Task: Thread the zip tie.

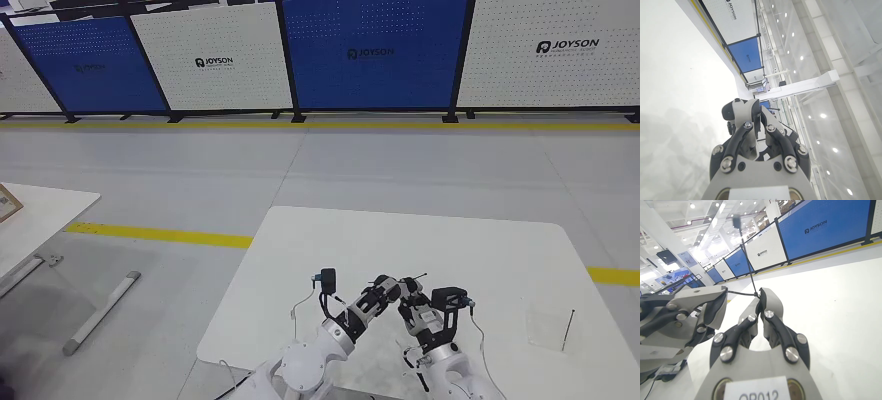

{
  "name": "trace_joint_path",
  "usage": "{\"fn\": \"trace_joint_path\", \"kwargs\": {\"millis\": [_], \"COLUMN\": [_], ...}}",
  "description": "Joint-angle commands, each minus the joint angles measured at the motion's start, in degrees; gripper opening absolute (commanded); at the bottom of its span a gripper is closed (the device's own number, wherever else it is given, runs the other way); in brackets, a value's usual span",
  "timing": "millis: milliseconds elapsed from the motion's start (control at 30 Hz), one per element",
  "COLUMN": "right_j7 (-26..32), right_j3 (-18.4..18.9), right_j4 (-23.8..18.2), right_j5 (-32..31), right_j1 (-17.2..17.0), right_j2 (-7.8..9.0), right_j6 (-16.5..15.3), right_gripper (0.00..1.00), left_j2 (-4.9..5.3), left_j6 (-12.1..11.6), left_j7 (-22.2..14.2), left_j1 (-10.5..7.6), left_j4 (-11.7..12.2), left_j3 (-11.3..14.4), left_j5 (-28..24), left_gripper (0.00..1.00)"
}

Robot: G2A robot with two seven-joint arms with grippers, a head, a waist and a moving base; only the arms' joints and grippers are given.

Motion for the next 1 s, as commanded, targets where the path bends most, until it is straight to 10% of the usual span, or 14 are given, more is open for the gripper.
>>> {"fn": "trace_joint_path", "kwargs": {"millis": [0,967], "right_j7": [0.03,0.16], "right_j3": [-0.01,-0.63], "right_j4": [0.01,1.25], "right_j5": [-0.1,-1.79], "right_j1": [0.01,0.66], "right_j2": [0.0,-0.17], "right_j6": [0.0,0.83], "right_gripper": [0.0,0.0], "left_j2": [0.01,1.08], "left_j6": [-0.43,-8.11], "left_j7": [-0.3,-5.09], "left_j1": [0.09,4.9], "left_j4": [-0.06,-4.76], "left_j3": [-0.05,-2.91], "left_j5": [-0.17,-2.02], "left_gripper": [0.0,0.0]}}
